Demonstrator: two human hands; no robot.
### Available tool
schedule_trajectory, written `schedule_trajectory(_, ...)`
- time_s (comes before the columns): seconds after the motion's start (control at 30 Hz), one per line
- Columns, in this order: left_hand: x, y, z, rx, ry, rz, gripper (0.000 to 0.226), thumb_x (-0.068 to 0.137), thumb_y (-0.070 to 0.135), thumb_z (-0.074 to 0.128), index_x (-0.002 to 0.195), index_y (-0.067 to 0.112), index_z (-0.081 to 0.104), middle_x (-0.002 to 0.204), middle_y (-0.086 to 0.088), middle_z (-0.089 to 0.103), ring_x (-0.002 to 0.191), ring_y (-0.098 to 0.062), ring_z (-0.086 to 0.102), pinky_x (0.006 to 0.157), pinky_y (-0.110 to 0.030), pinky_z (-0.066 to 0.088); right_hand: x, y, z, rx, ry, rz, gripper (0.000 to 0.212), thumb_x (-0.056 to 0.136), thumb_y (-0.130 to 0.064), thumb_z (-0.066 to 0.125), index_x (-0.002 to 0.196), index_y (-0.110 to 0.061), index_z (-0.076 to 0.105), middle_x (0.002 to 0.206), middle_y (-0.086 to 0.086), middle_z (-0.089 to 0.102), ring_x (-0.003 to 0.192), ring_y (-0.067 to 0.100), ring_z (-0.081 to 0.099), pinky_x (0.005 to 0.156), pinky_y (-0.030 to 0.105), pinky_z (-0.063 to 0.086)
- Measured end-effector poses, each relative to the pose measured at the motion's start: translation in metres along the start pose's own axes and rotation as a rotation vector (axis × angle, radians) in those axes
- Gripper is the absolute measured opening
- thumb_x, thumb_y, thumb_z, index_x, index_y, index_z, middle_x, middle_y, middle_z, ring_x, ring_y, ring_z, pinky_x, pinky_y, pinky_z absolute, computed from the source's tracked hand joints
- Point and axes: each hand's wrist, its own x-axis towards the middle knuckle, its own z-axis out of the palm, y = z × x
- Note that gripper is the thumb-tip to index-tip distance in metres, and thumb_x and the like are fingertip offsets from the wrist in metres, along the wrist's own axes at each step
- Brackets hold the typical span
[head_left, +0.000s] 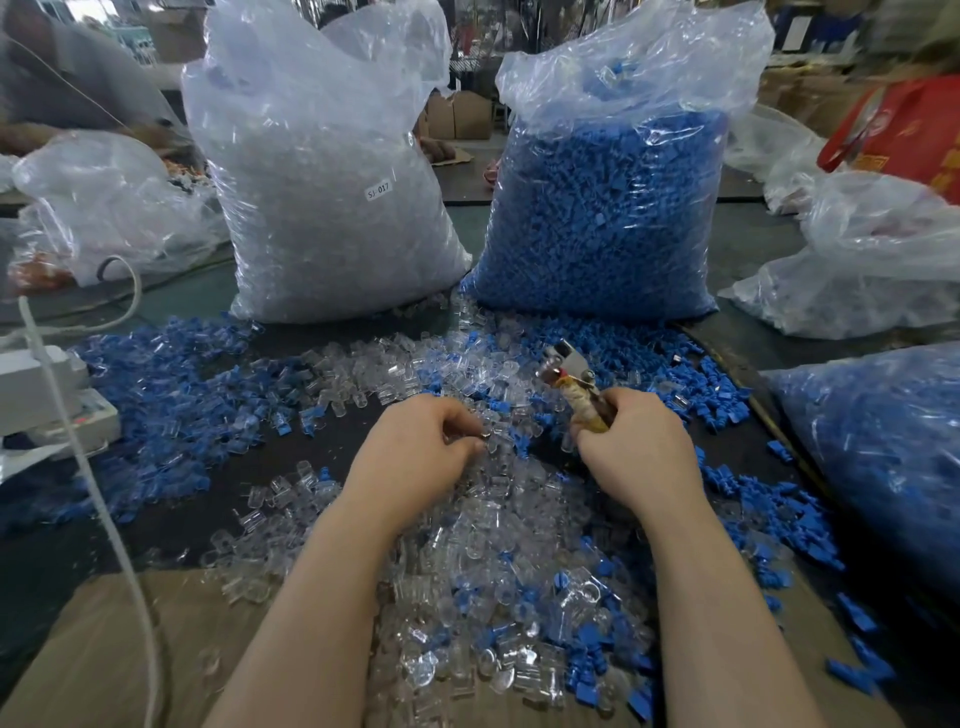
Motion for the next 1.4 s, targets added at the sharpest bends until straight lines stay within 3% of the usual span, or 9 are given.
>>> schedule_trajectory(0.23, -0.001, 0.0, -0.004, 0.013, -0.04, 0.014, 0.009, 0.084, 0.034, 0.075, 0.092, 0.036, 0.071, 0.083, 0.022, 0.064, 0.076, 0.007, 0.057, 0.061, -0.011, 0.039, 0.0, -0.003, 0.001, 0.218, 0.005, -0.024, 0.019, 0.088, -0.033, 0.066, 0.073, -0.024, 0.057, 0.068, -0.003, 0.06, 0.065, 0.019, 0.056, 0.055, 0.032, 0.041)
schedule_trajectory(0.37, 0.0, 0.002, -0.005, -0.009, 0.009, 0.032, 0.009, 0.085, 0.034, 0.073, 0.094, 0.035, 0.071, 0.081, 0.021, 0.062, 0.072, 0.004, 0.056, 0.059, -0.013, 0.038, 0.001, -0.004, -0.002, 0.25, -0.044, -0.045, 0.014, 0.088, -0.029, 0.066, 0.077, -0.024, 0.06, 0.069, -0.003, 0.062, 0.064, 0.018, 0.057, 0.056, 0.031, 0.044)
schedule_trajectory(0.53, -0.001, 0.007, 0.0, 0.036, -0.027, 0.085, 0.016, 0.09, 0.029, 0.067, 0.105, 0.036, 0.07, 0.091, 0.021, 0.062, 0.082, 0.006, 0.055, 0.071, -0.014, 0.046, -0.001, -0.006, 0.001, 0.013, -0.091, -0.078, 0.019, 0.089, -0.029, 0.06, 0.074, -0.019, 0.053, 0.068, 0.003, 0.058, 0.063, 0.022, 0.054, 0.053, 0.032, 0.039)
schedule_trajectory(0.6, -0.001, 0.01, 0.004, 0.044, -0.035, 0.112, 0.019, 0.093, 0.027, 0.064, 0.108, 0.037, 0.069, 0.101, 0.014, 0.061, 0.089, 0.001, 0.057, 0.083, -0.025, 0.051, -0.003, -0.01, 0.004, -0.026, -0.056, -0.092, 0.02, 0.087, -0.029, 0.06, 0.072, -0.02, 0.05, 0.07, 0.0, 0.057, 0.064, 0.019, 0.052, 0.051, 0.031, 0.036)
schedule_trajectory(0.73, 0.0, 0.013, 0.011, 0.141, -0.041, 0.149, 0.022, 0.094, 0.027, 0.061, 0.115, 0.031, 0.069, 0.113, 0.003, 0.057, 0.109, -0.017, 0.053, 0.095, -0.038, 0.047, -0.005, -0.019, 0.012, -0.123, -0.009, -0.139, 0.019, 0.083, -0.031, 0.06, 0.073, -0.023, 0.046, 0.07, -0.006, 0.051, 0.065, 0.02, 0.05, 0.051, 0.03, 0.031)
schedule_trajectory(0.87, 0.002, 0.012, 0.015, 0.224, -0.037, 0.16, 0.023, 0.094, 0.032, 0.061, 0.114, 0.022, 0.069, 0.109, 0.001, 0.054, 0.107, -0.019, 0.049, 0.092, -0.035, 0.044, -0.006, -0.022, 0.021, -0.207, -0.012, -0.157, 0.013, 0.083, -0.035, 0.061, 0.084, -0.025, 0.052, 0.069, -0.008, 0.044, 0.069, 0.024, 0.047, 0.056, 0.031, 0.033)
schedule_trajectory(1.03, 0.002, 0.013, 0.015, 0.249, -0.044, 0.176, 0.021, 0.094, 0.033, 0.061, 0.108, 0.019, 0.069, 0.101, 0.001, 0.053, 0.101, -0.019, 0.048, 0.087, -0.035, 0.043, -0.003, -0.024, 0.025, -0.209, -0.039, -0.146, 0.018, 0.082, -0.039, 0.064, 0.084, -0.027, 0.051, 0.069, -0.009, 0.04, 0.071, 0.025, 0.048, 0.058, 0.032, 0.034)
schedule_trajectory(1.17, 0.001, 0.015, 0.014, 0.216, -0.056, 0.195, 0.017, 0.093, 0.031, 0.061, 0.107, 0.024, 0.069, 0.097, 0.004, 0.049, 0.101, -0.019, 0.049, 0.089, -0.035, 0.043, -0.002, -0.025, 0.028, -0.221, -0.036, -0.108, 0.02, 0.083, -0.041, 0.063, 0.084, -0.024, 0.052, 0.069, -0.006, 0.044, 0.069, 0.026, 0.049, 0.057, 0.031, 0.034)
schedule_trajectory(1.4, 0.002, 0.012, 0.014, 0.16, -0.061, 0.167, 0.02, 0.092, 0.031, 0.062, 0.11, 0.031, 0.072, 0.106, 0.004, 0.06, 0.104, -0.017, 0.053, 0.093, -0.039, 0.047, -0.001, -0.025, 0.028, -0.218, -0.051, -0.06, 0.021, 0.082, -0.038, 0.065, 0.08, -0.022, 0.051, 0.068, -0.004, 0.048, 0.067, 0.026, 0.05, 0.056, 0.03, 0.036)
